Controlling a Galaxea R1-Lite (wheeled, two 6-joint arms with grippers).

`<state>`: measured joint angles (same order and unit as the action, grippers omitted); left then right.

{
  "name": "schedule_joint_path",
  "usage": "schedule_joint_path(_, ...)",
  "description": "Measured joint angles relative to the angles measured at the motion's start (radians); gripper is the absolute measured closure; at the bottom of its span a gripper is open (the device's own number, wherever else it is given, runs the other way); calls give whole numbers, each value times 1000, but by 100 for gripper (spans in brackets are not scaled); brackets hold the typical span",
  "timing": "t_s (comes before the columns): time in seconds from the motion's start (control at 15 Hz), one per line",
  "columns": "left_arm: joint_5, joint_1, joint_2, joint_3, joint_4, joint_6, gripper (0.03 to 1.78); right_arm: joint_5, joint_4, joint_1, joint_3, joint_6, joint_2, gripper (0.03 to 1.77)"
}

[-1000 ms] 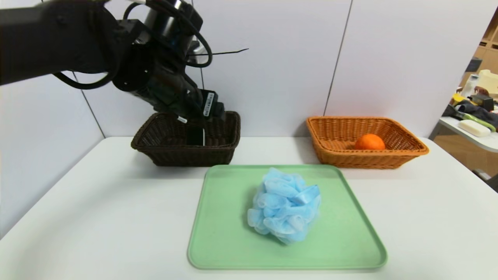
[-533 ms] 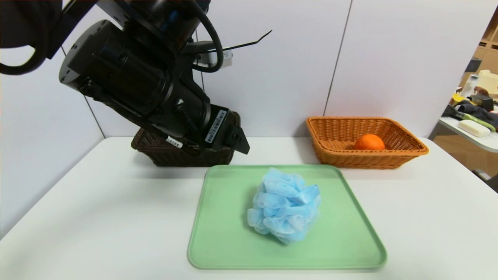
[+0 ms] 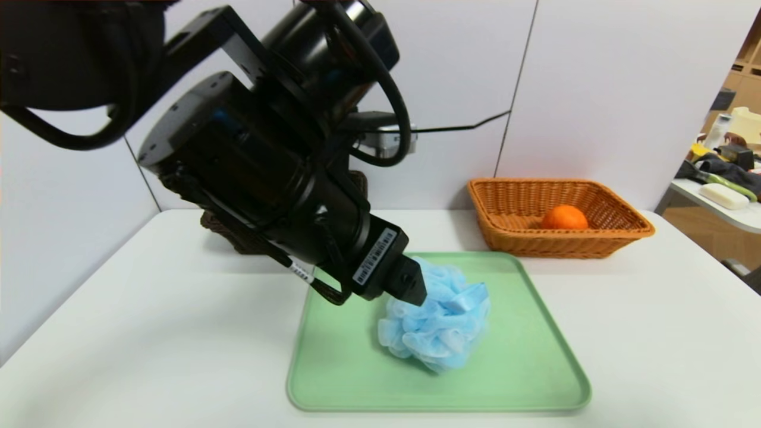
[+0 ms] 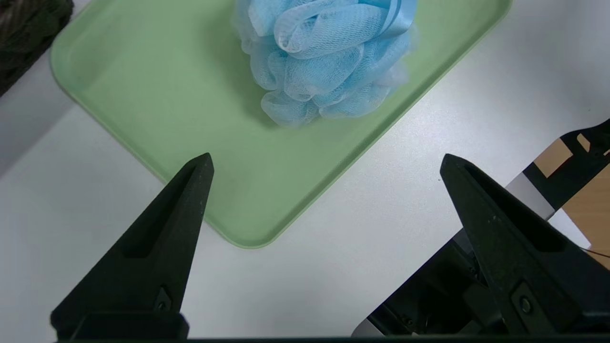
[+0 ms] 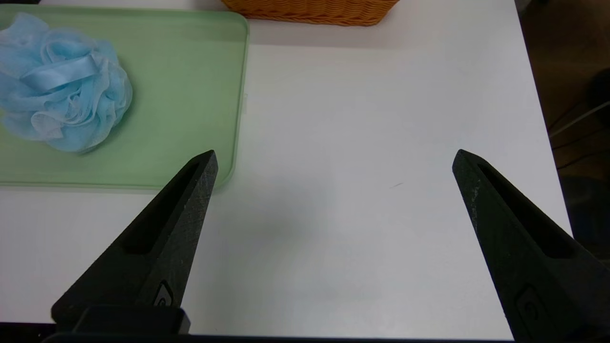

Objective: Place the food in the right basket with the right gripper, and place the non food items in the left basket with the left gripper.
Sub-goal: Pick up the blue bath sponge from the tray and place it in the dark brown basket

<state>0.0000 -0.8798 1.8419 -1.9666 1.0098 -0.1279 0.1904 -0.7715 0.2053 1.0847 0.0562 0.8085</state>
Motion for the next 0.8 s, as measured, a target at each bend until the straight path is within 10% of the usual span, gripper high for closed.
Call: schedule_joint_path(0.8, -3, -39, 181, -8, -104, -1, 12, -54, 87, -24, 3, 2, 54, 10)
